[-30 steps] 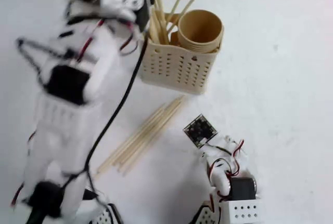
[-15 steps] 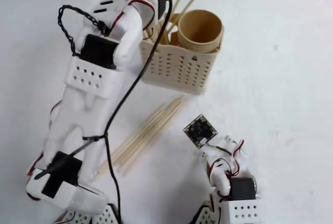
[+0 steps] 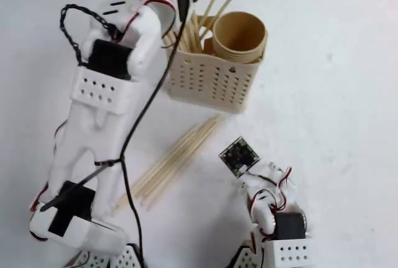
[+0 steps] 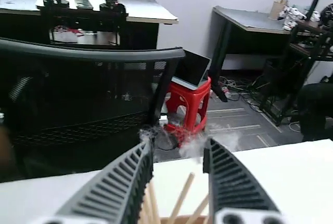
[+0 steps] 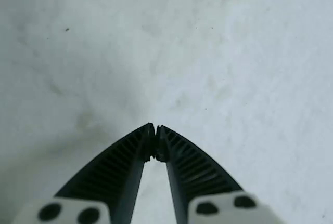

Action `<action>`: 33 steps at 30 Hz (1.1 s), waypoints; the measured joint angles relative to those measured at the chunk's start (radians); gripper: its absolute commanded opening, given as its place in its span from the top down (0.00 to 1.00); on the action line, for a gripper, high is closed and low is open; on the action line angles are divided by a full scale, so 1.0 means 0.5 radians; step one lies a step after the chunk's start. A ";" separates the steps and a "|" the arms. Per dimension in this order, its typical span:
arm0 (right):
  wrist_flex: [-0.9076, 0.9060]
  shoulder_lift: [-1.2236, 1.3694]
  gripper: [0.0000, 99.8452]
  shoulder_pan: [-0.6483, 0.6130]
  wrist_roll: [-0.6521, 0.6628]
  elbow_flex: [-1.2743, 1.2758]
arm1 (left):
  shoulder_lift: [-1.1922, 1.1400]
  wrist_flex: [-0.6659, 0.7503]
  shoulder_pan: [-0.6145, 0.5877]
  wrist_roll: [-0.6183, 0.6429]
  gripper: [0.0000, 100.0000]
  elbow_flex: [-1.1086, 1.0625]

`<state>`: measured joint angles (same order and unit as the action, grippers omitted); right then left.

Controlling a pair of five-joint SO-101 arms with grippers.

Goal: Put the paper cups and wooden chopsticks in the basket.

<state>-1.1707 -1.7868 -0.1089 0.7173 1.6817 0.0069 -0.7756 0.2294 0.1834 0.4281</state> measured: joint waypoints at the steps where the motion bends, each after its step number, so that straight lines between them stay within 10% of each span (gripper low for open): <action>1: 0.000 0.000 0.98 0.000 0.000 0.000 | 0.000 -0.025 -0.021 0.000 0.83 0.000; 25: 0.000 0.000 0.98 0.000 0.000 0.000 | 0.761 -1.946 0.120 -0.221 0.83 0.000; 33: 0.000 0.000 0.98 0.000 0.000 0.000 | 0.804 -1.654 0.043 -0.482 0.83 -0.795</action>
<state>-1.1707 -1.7868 -0.1089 0.7173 1.6817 0.4089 -1.6026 0.2509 -0.0575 0.0307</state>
